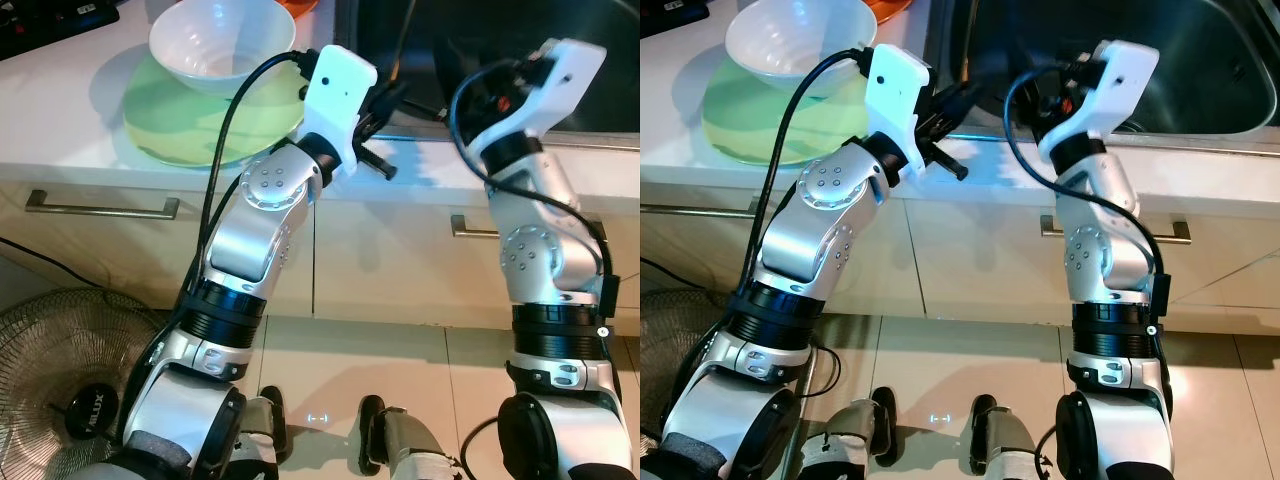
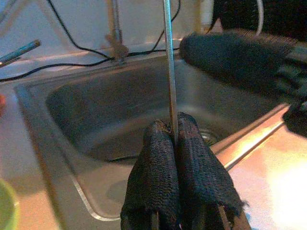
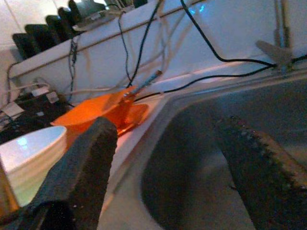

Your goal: Kitchen organization

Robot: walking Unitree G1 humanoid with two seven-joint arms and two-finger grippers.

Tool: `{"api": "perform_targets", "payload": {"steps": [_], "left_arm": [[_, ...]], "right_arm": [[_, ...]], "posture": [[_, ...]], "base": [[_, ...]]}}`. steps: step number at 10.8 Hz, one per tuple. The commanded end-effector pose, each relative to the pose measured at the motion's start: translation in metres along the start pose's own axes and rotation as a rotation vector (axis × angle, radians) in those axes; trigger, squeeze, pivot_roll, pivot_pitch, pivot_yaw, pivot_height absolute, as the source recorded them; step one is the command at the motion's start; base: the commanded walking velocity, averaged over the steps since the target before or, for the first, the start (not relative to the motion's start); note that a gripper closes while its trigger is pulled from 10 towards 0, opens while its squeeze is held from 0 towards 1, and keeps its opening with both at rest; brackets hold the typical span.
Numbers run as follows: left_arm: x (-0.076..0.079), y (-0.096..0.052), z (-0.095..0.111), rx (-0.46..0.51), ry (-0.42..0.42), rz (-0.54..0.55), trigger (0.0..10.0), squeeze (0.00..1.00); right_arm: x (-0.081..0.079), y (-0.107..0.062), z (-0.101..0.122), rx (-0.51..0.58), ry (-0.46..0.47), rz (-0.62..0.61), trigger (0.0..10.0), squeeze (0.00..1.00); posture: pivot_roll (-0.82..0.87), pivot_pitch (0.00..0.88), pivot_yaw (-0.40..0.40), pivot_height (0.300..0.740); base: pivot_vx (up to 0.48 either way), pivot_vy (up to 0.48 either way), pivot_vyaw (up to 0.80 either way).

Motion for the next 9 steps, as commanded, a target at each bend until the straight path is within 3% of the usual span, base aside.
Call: {"api": "perform_targets", "payload": {"steps": [1,3,6,7,8,9], "left_arm": [[0.003,-0.002,0.001,0.001,0.008,0.007,10.0,0.00],[-0.002,-0.002,-0.001,-0.010,0.020,0.026,10.0,0.00],[-0.004,-0.003,-0.002,-0.019,0.014,0.038,10.0,0.00],[-0.003,-0.003,-0.002,-0.020,0.012,0.038,10.0,0.00],[0.000,-0.002,-0.002,-0.022,0.013,0.026,10.0,0.00],[0.003,-0.003,-0.004,-0.028,0.017,0.012,10.0,0.00]], "right_arm": [[-0.011,0.001,0.010,0.027,0.045,0.058,10.0,1.00],[-0.027,-0.002,0.013,0.022,0.081,0.157,10.0,1.00],[-0.035,-0.004,0.017,0.035,0.128,0.216,10.0,1.00],[-0.043,-0.007,0.018,0.030,0.126,0.269,10.0,0.84],[-0.046,-0.008,0.018,0.027,0.124,0.283,10.0,0.00],[-0.047,-0.008,0.017,0.025,0.131,0.287,10.0,0.00]], "posture": [[0.12,0.265,-0.004,0.740],[0.12,0.269,-0.004,0.740],[0.12,0.268,-0.003,0.740],[0.12,0.267,-0.003,0.740],[0.12,0.262,-0.003,0.740],[0.12,0.261,-0.003,0.740]], "base": [[0.000,0.000,0.00],[0.000,0.000,0.00],[0.000,0.000,0.00],[0.000,0.000,0.00],[0.000,0.000,0.00],[0.000,0.000,0.00]]}}
Point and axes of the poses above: a point about 5 cm out from each wrist's last joint towards the gripper, its own y axis pointing out of the wrist towards the gripper, its own z axis along the axis of the wrist's last joint, x = y × z, the point moved 5 cm from there along y, pointing out of the wrist towards the gripper, and after that the axes turned 5 degrees about y, right-handed, at the moved point
